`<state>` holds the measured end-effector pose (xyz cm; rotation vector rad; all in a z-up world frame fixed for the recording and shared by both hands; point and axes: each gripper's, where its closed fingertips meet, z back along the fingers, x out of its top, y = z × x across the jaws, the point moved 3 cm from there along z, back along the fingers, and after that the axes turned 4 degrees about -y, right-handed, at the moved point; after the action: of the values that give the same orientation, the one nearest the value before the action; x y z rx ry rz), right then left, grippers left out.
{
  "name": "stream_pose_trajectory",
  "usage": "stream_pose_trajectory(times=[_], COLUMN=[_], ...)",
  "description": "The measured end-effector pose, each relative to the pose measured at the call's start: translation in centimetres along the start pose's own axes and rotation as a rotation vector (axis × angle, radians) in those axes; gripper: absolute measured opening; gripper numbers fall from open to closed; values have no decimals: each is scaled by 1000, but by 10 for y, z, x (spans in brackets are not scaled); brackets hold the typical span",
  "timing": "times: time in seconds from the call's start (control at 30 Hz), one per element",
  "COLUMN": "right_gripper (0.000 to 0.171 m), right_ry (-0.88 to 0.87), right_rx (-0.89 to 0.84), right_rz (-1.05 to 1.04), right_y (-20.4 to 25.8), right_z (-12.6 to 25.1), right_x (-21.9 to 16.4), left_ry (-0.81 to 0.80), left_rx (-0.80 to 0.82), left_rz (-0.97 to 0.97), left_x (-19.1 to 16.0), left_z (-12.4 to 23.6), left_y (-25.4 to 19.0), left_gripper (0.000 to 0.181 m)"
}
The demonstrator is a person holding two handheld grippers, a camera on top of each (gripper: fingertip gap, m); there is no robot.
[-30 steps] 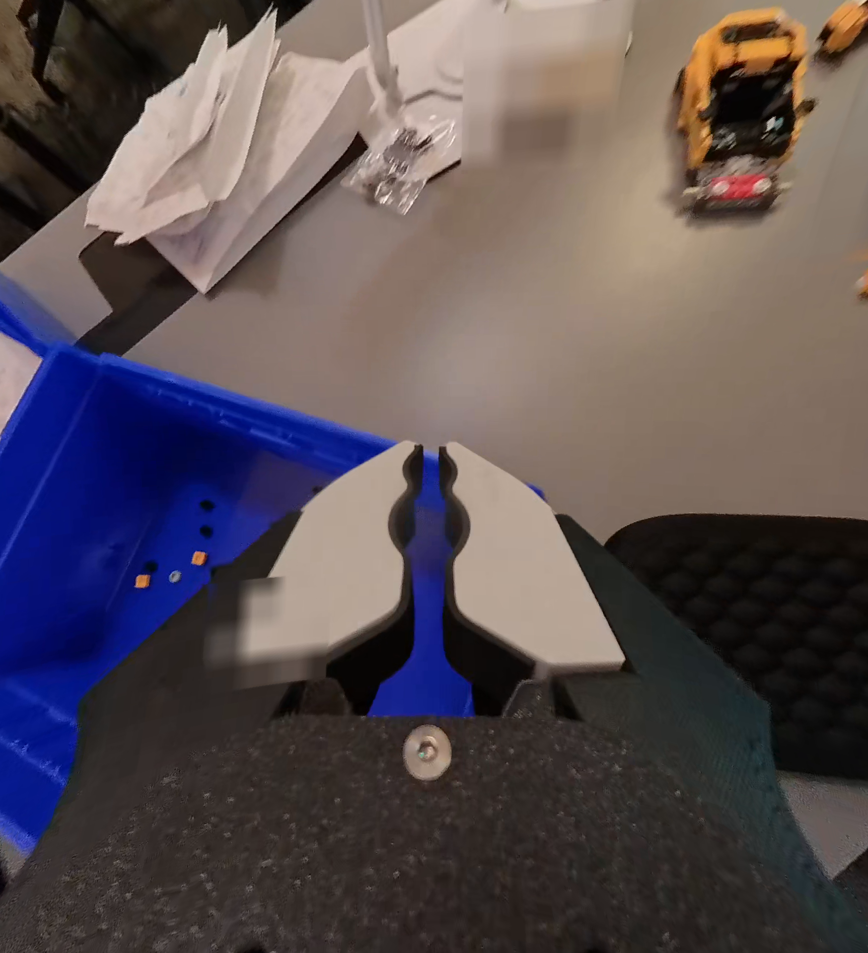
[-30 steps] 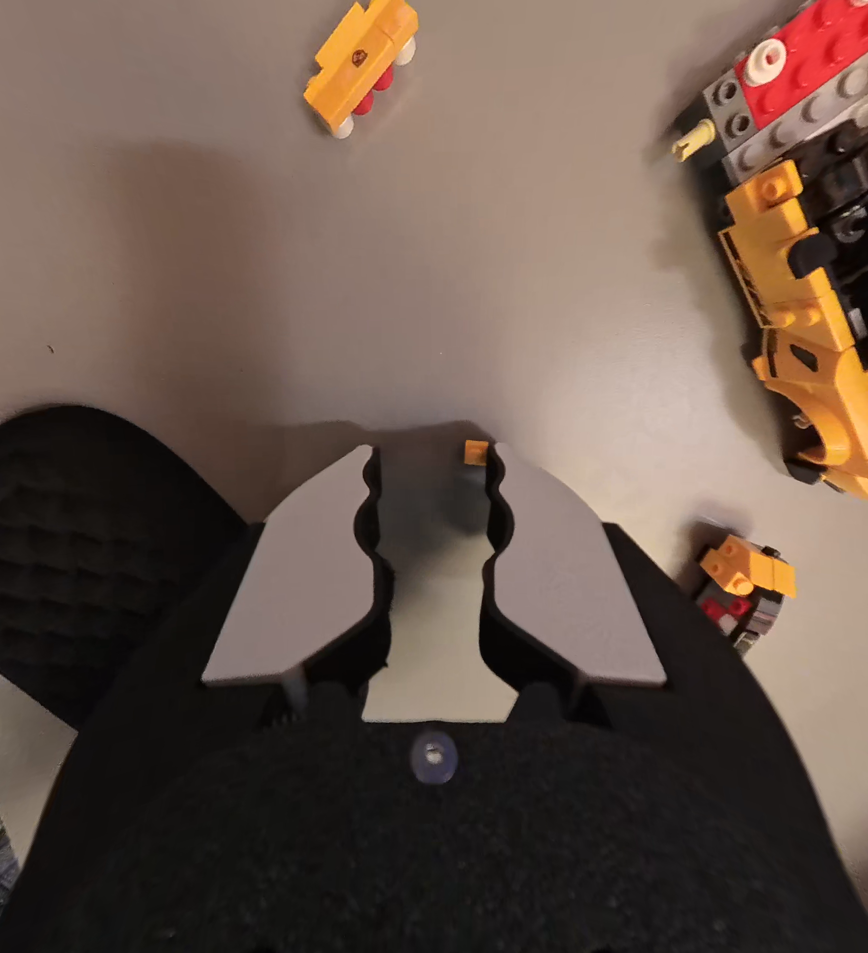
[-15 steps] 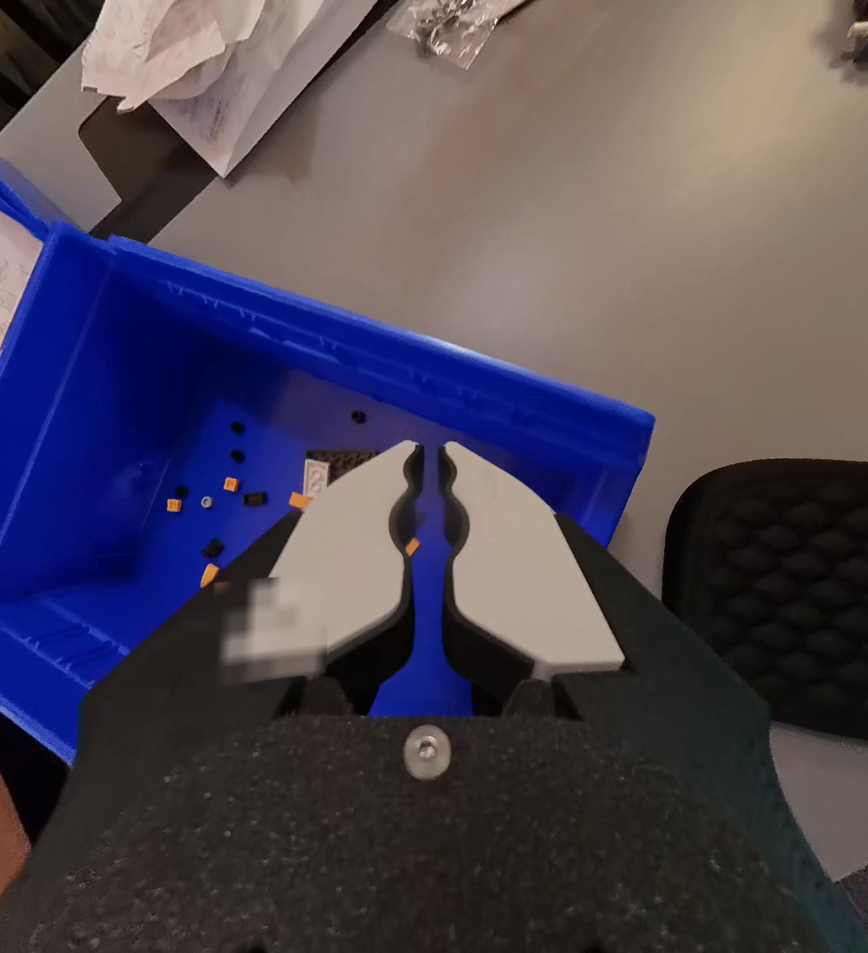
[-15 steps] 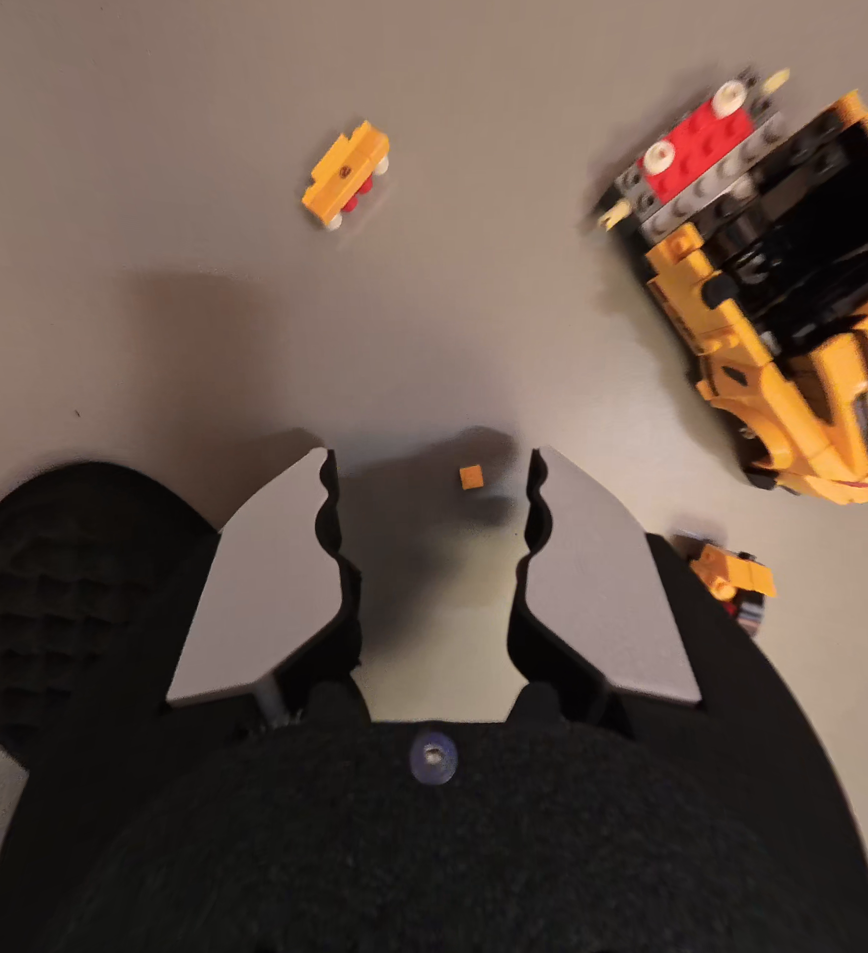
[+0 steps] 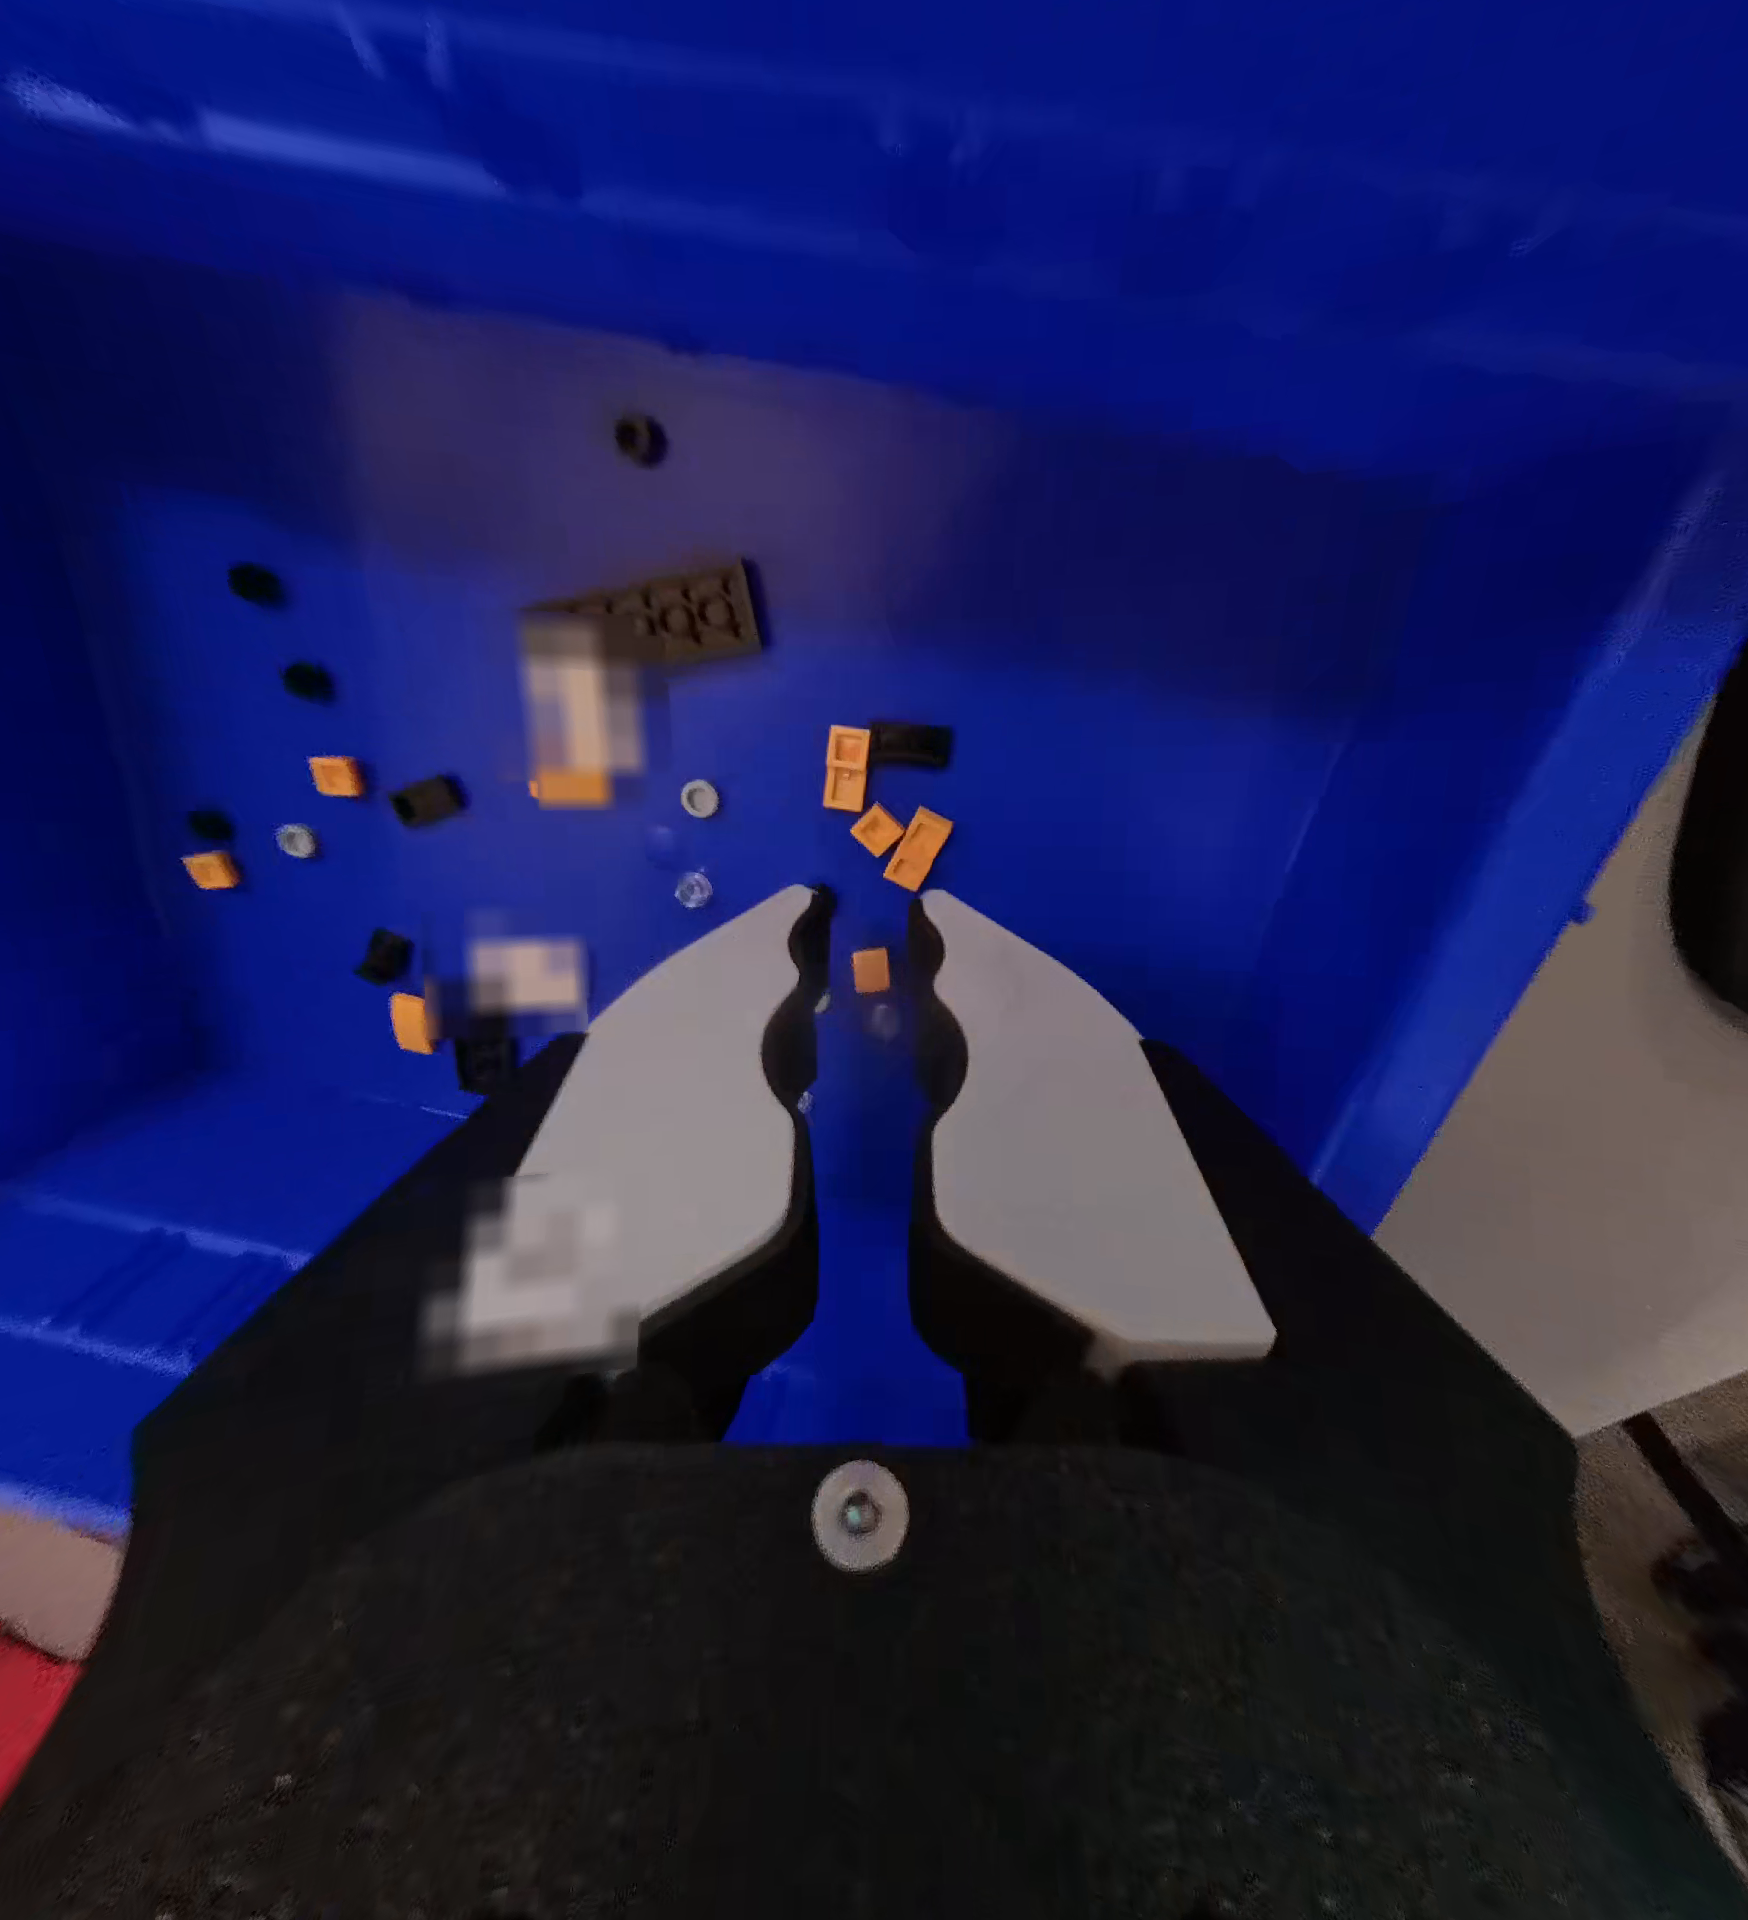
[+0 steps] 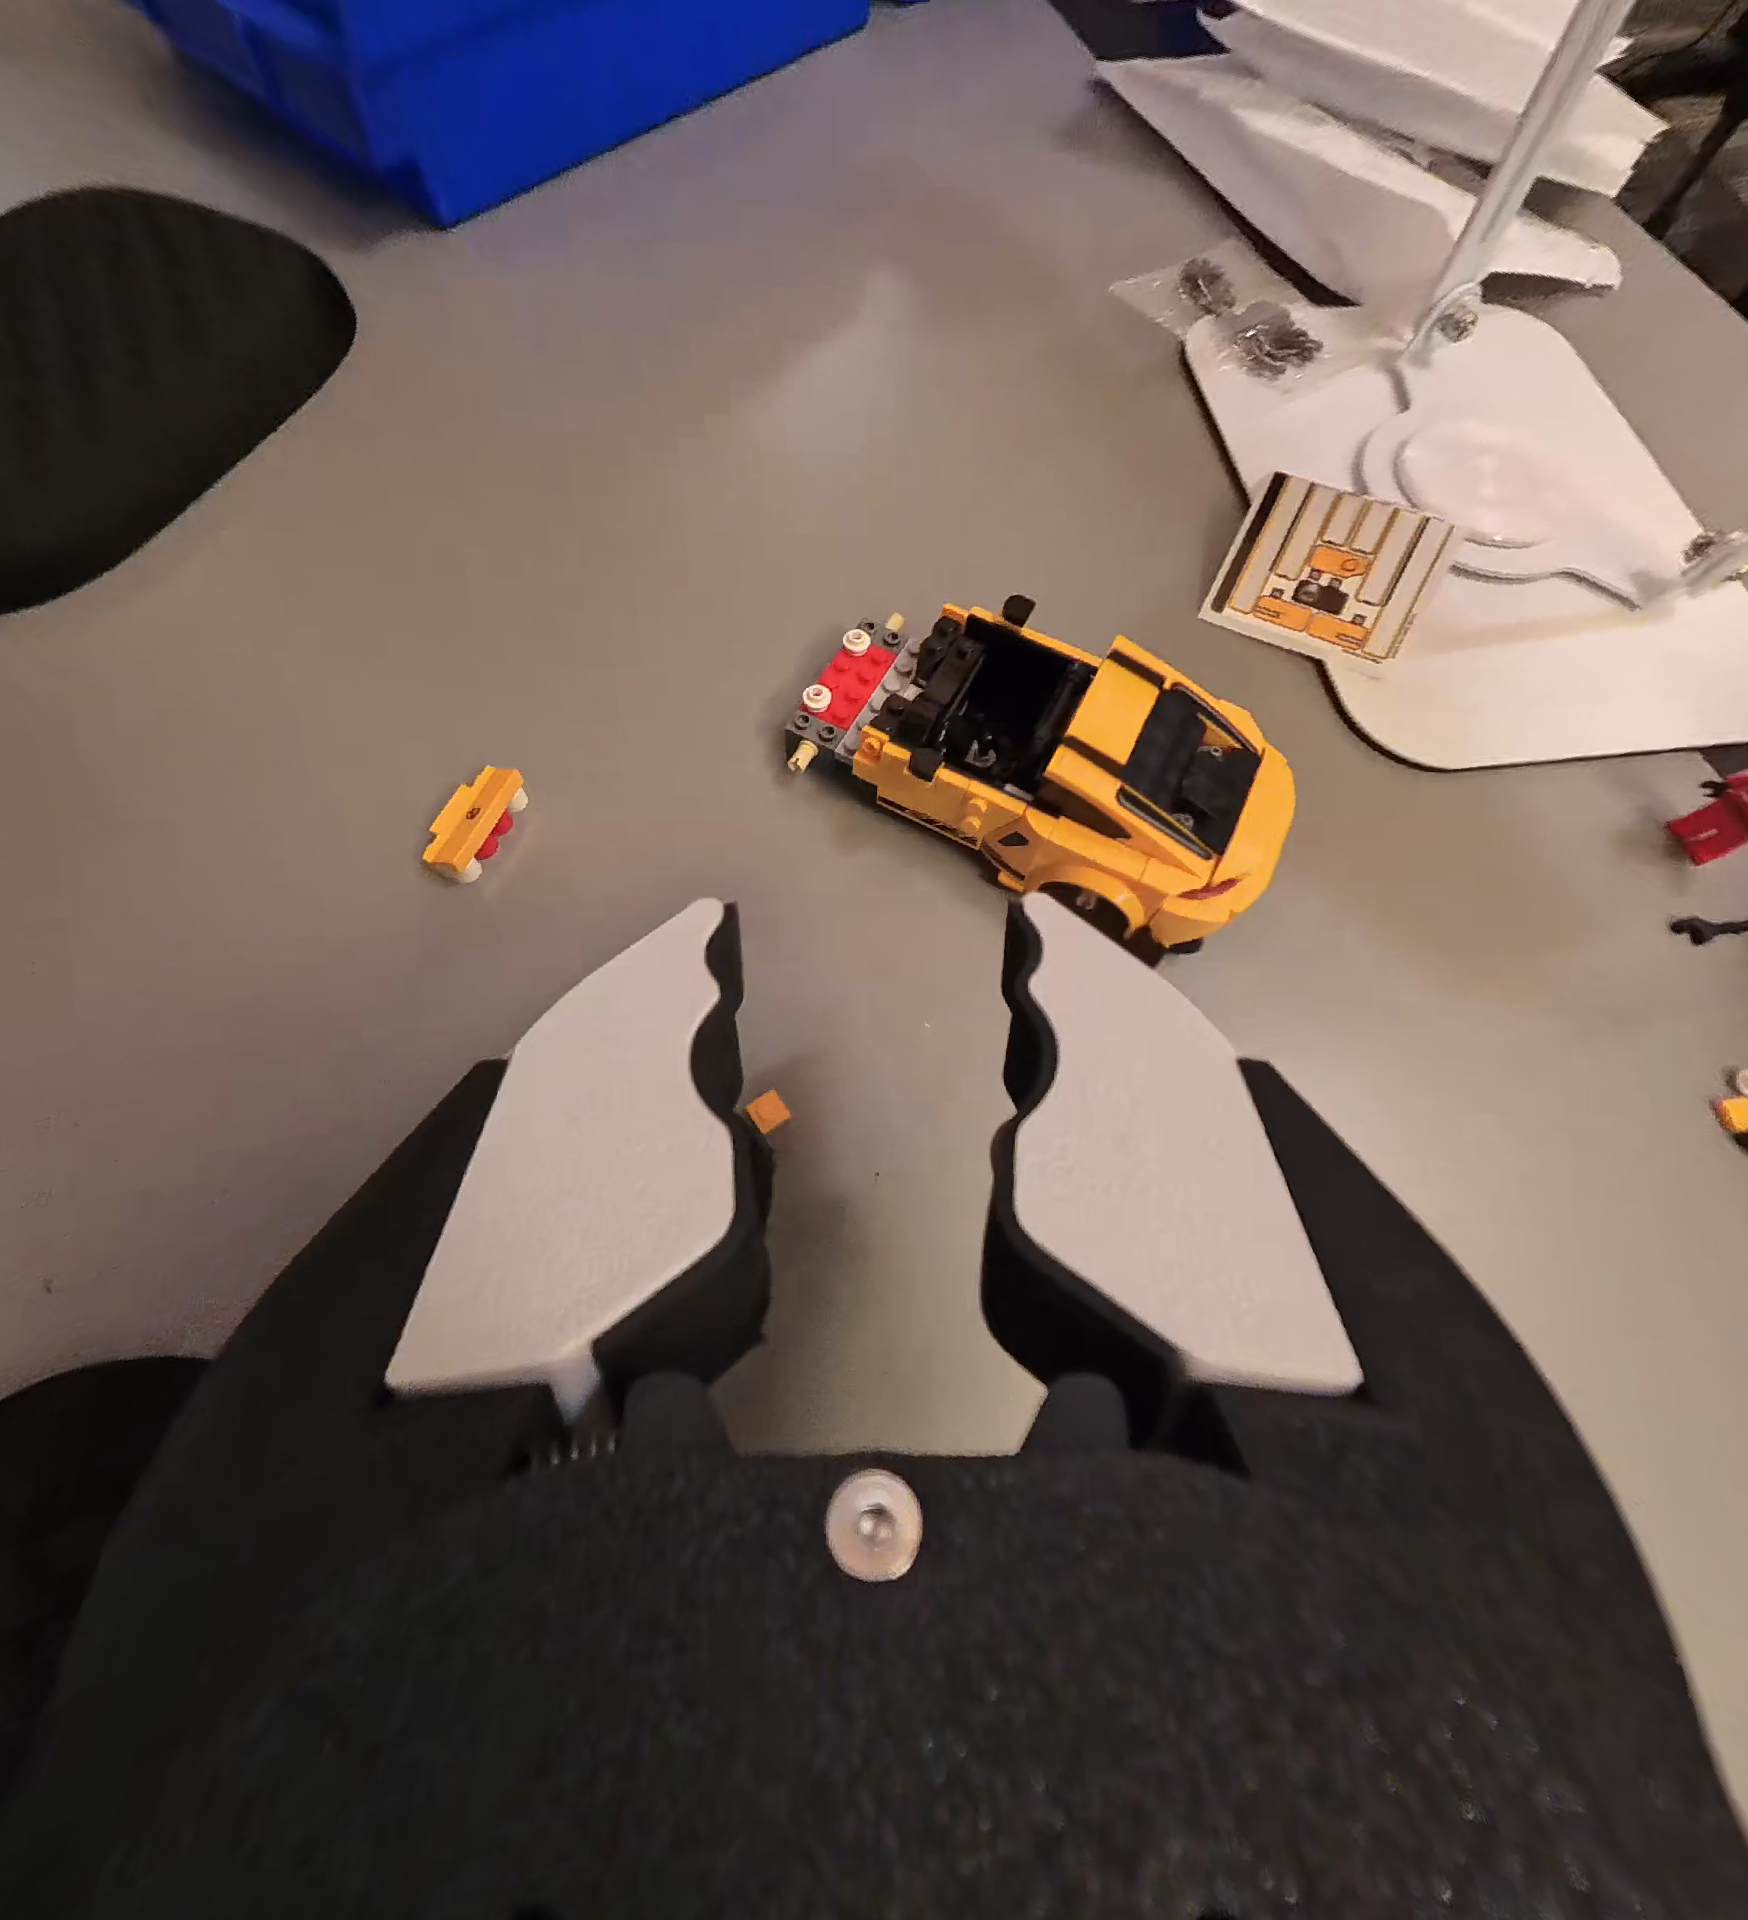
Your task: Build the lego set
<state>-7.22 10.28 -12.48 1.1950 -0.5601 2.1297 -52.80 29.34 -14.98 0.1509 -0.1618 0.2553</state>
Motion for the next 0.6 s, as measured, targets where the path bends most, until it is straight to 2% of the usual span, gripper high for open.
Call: stream_pose_trajectory(times=[0.1,0.23,0.47,0.6], right_gripper=[46,45,42,41], right_ry=[-18,-25,-37,-41], right_rx=[-20,-27,-29,-27], right_rz=[-33,-69,-86,-89], right_y=[-1,-3,-6,-5], right_z=[4,8,5,3], right_x=[-6,-11,-15,-16], left_ry=[53,21,24,11], left_rx=[-71,-120,-182,-204], left_rz=[122,234,305,324], left_x=[-4,1,2,4], left_z=[-15,-22,-28,-29], left_y=[2,6,2,1], left_gripper=[16,18,19,11])
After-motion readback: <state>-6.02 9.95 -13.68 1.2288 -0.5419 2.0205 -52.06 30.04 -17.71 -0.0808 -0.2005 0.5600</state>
